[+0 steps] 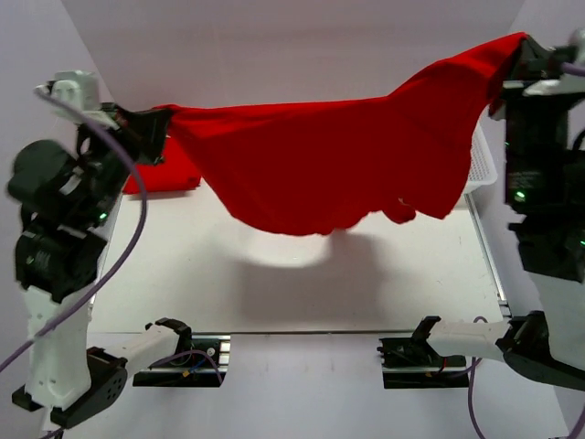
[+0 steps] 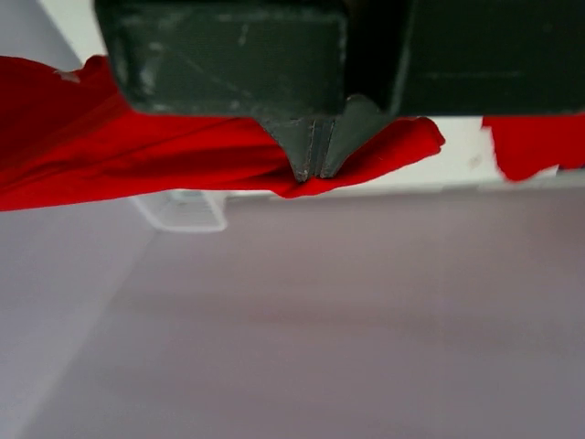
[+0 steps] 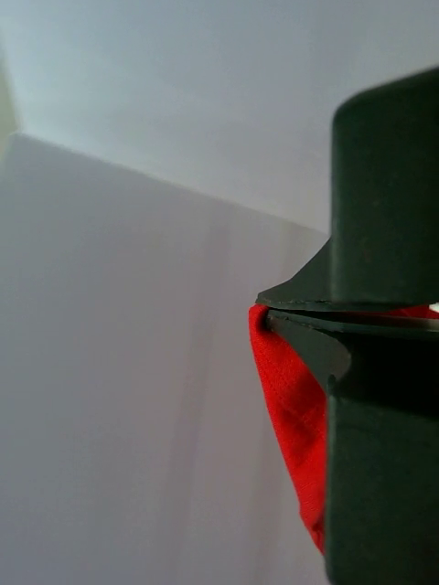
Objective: Fold and stack the t-shirts
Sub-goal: Flatten out the tshirt
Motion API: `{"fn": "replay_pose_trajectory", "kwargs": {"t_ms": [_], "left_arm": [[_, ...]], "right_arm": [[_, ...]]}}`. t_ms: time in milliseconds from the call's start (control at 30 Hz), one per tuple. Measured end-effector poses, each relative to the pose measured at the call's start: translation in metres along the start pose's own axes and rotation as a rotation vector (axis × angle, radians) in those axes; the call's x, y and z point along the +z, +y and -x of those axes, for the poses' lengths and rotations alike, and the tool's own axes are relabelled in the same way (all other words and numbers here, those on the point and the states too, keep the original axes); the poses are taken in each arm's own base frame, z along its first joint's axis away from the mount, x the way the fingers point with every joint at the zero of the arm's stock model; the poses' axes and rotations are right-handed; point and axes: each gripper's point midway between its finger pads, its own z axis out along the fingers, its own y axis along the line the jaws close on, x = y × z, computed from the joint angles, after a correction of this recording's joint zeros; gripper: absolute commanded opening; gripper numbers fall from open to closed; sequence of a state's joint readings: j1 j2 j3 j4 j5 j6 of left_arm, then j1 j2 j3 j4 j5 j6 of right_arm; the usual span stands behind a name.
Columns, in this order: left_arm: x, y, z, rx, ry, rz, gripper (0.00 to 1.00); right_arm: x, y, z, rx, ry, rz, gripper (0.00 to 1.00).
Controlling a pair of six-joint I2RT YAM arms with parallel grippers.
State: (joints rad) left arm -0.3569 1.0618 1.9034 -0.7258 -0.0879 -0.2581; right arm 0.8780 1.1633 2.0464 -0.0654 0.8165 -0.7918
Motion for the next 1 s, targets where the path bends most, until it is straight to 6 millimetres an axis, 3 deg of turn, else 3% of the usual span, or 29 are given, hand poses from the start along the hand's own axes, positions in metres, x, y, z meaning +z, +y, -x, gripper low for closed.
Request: {"fn": "replay_pose_trajectory", "kwargs": {"t_ms": [167, 267, 433, 533, 600, 700, 767, 867, 933, 1000], "left_arm": [[-0.042, -0.038, 0.055, 0.015, -0.127, -0.192, 0.0], [-0.058, -0.056, 0.073, 0.026, -0.172, -0.286, 0.0], [-0.064, -0.071, 0.077, 0.036, -0.173, -0.37, 0.0], [-0.057, -0.072, 0.072, 0.036, -0.158, -0.377, 0.0], [-0.048, -0.069, 0.063, 0.033, -0.14, -0.361, 0.0], [-0.017, -0.055, 0.031, 0.016, -0.073, -0.297, 0.0], [0.012, -0.04, -0.008, -0.005, 0.014, -0.226, 0.0], [0.062, -0.003, -0.098, -0.043, 0.202, -0.064, 0.0], [0.09, 0.026, -0.172, -0.058, 0.35, 0.061, 0.0], [0.106, 0.058, -0.251, -0.059, 0.514, 0.183, 0.0]], "right_arm": [[-0.025, -0.005, 0.034, 0.013, -0.159, 0.196, 0.0], [-0.044, -0.011, 0.052, 0.036, -0.249, 0.286, 0.0], [-0.058, -0.018, 0.074, 0.057, -0.347, 0.342, 0.0], [-0.052, -0.008, 0.073, 0.04, -0.354, 0.342, 0.0], [-0.04, 0.005, 0.061, 0.011, -0.327, 0.313, 0.0], [-0.014, 0.035, 0.02, -0.08, -0.229, 0.21, 0.0], [0.006, 0.069, -0.021, -0.159, -0.145, 0.157, 0.0], [0.032, 0.132, -0.093, -0.266, -0.011, 0.161, 0.0], [0.044, 0.171, -0.161, -0.348, 0.104, 0.194, 0.0], [0.055, 0.19, -0.23, -0.407, 0.223, 0.207, 0.0]]}}
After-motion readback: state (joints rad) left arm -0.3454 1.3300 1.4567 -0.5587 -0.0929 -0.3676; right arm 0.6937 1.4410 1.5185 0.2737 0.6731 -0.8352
